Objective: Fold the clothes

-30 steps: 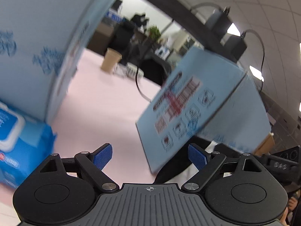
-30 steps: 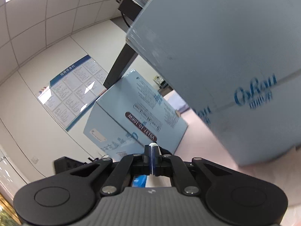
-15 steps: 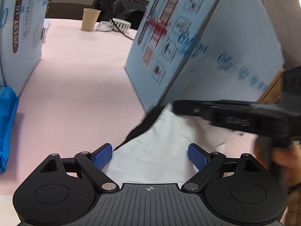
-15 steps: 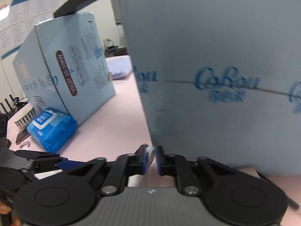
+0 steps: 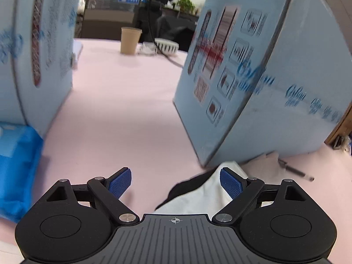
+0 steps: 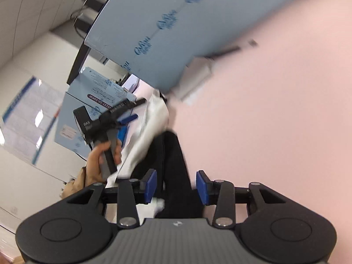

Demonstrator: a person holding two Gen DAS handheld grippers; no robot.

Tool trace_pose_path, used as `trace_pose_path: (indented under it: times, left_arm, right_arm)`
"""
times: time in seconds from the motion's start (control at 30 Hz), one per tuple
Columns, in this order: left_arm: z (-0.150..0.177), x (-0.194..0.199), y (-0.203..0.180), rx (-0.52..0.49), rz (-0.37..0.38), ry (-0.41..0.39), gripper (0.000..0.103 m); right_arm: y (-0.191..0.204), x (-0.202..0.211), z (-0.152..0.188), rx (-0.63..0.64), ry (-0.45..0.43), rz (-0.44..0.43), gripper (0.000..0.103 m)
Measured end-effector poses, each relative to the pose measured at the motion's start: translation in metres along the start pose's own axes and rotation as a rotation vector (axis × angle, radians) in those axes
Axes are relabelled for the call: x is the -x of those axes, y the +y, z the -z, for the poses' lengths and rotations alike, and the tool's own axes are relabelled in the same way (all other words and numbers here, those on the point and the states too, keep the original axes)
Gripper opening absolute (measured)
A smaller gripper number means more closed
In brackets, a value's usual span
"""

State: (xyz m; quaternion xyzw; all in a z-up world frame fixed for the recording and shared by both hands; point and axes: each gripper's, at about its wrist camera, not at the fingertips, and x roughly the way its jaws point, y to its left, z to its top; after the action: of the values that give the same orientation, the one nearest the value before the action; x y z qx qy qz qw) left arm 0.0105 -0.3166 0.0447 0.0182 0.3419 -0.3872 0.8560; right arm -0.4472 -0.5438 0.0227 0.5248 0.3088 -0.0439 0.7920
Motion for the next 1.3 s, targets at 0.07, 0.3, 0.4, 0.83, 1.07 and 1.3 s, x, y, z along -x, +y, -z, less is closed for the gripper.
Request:
trace_pose_path:
  times: [0.07, 0.3, 0.4, 0.83, 1.07, 1.3]
  left_arm:
    - [0.0, 0.023, -0.006, -0.027, 0.03, -0.024, 0.09]
    - [0.033, 0.091, -0.038, -0.1, 0.2, 0.005, 0.09]
    - [0.052, 0.116, -0.039, -0.11, 0.236, 0.008, 0.09]
    - [0.091, 0.137, -0.036, -0.105, 0.316, 0.068, 0.09]
    - [0.109, 0.136, -0.038, -0.132, 0.323, 0.093, 0.09]
    - [0.11, 0.122, -0.009, -0.029, 0.203, 0.06, 0.09]
  right_arm:
    - [-0.022, 0.002, 0.023, -0.09, 0.008, -0.028, 0.051]
    - [-0.039, -0.024, 0.028, -0.3, 0.026, -0.194, 0.047]
    - [-0.027, -0.036, 0.029, -0.355, 0.069, -0.149, 0.046]
    - [0.012, -0.069, 0.007, -0.346, 0.024, 0.076, 0.063]
    - [0.012, -0.082, 0.015, -0.196, -0.032, 0.047, 0.017]
    - [0.05, -0.037, 0.033, 0.083, -0.174, 0.023, 0.011]
